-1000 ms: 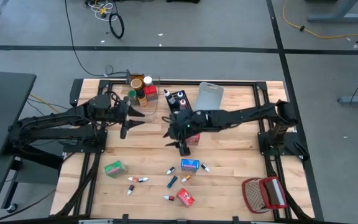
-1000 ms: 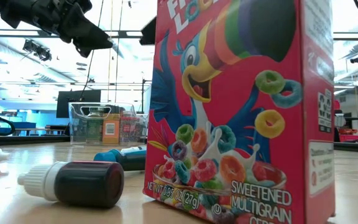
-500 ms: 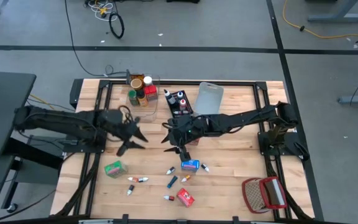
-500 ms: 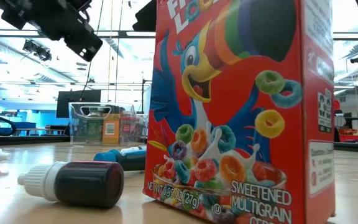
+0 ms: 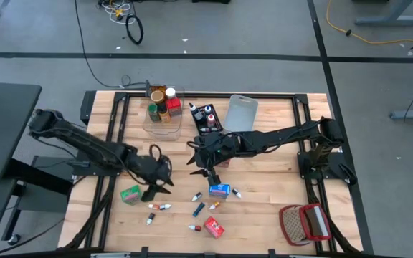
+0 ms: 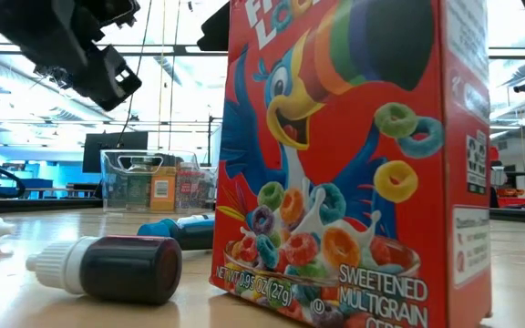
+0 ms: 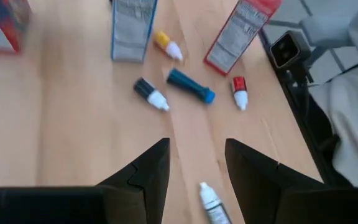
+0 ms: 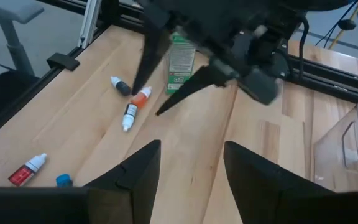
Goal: Pick & Place Kitchen Items
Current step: Put the left black food coloring bottle into the black bin
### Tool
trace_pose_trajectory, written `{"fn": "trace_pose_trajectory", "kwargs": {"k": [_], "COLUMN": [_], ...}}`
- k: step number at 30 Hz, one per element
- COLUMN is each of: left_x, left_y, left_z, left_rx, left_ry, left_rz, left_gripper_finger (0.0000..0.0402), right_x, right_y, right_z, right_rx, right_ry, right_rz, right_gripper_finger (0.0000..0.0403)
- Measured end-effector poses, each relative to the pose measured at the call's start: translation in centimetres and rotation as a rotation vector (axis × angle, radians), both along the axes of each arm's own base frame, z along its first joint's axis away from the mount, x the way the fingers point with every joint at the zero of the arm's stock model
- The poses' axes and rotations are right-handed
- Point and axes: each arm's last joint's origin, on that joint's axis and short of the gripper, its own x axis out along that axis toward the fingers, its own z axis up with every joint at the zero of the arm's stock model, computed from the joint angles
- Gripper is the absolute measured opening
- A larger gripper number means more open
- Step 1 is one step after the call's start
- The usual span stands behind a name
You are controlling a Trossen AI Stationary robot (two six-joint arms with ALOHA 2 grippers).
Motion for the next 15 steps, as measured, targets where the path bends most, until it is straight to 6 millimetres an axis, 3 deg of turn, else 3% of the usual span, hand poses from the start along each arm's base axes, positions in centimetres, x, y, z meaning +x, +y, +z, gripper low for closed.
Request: {"fn": "trace_pose_trajectory", "kwargs": {"k": [5, 15], "left_x": [0.7, 1.2], "left_y": [-2.0, -4.7], "left_z": [-1.2, -6.4], "left_rx": [-0.004, 0.015], "left_ry": [0.087, 0.333], "left_rz": [-0.016, 0.065], "left_gripper_finger": [0.0162, 0.0162], "right_x": [0.0, -0.5], "right_y": [0.0, 0.0], "right_z": [0.0, -0.7], "right_rx": [0.000, -0.008], "right_ry": [0.005, 0.086], "right_rz": [0.000, 0.000], "right_gripper_finger": [0.0188, 0.0188]}}
